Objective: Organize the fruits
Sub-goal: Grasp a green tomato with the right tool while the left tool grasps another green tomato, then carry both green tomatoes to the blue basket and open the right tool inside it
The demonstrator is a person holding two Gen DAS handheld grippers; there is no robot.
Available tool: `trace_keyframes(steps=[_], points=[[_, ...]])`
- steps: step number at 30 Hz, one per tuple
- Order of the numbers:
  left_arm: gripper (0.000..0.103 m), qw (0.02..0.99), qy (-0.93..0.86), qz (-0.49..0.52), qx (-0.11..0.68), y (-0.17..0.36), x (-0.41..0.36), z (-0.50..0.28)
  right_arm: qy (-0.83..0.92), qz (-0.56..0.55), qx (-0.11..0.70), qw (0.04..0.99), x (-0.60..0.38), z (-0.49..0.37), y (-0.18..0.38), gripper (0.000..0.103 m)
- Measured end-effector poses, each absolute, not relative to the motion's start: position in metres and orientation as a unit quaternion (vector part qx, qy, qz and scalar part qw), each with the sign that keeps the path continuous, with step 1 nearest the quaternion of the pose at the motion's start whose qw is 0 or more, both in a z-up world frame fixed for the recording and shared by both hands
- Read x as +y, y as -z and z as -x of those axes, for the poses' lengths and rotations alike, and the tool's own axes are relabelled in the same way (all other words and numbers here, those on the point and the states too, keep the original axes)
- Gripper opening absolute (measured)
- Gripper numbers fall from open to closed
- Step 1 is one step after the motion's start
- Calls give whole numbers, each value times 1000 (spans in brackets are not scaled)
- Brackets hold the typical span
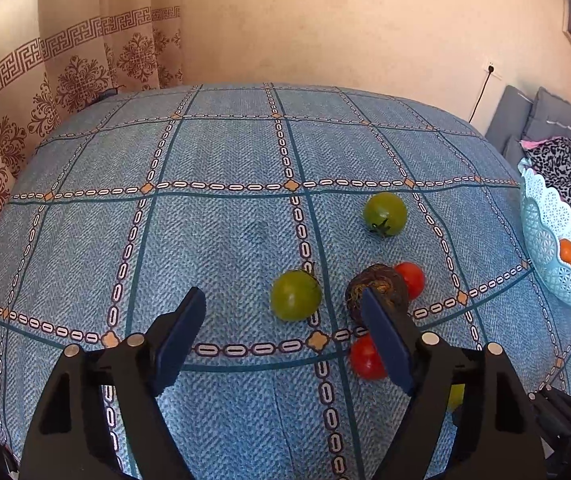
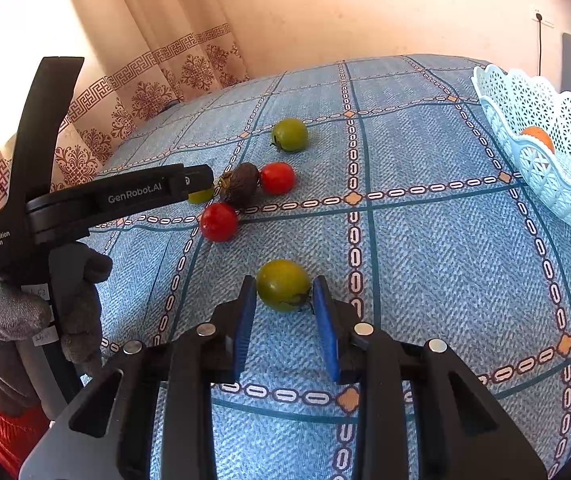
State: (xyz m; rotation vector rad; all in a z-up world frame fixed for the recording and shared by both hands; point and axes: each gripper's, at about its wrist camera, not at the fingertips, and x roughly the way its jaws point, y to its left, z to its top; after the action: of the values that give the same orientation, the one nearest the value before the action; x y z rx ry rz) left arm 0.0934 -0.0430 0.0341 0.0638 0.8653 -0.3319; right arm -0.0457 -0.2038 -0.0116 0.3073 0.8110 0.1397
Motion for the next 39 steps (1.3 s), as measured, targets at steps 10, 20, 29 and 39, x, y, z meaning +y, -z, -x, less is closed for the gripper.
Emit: trace_keyframes(steps=[10, 20, 29, 39], points=[[52, 889, 156, -25, 429, -17, -45, -108, -68, -147, 394, 905, -202, 40, 13, 30], [28, 893, 170, -30, 416, -22, -54, -95, -65, -147, 388, 907, -204, 42, 10, 30], [28, 912, 157, -32, 378, -51, -47, -79, -66, -144, 390, 907, -203, 45, 8, 30], [28, 920, 157, -30, 358, -72, -43, -66, -73, -169, 392, 902, -208, 43, 6, 28]])
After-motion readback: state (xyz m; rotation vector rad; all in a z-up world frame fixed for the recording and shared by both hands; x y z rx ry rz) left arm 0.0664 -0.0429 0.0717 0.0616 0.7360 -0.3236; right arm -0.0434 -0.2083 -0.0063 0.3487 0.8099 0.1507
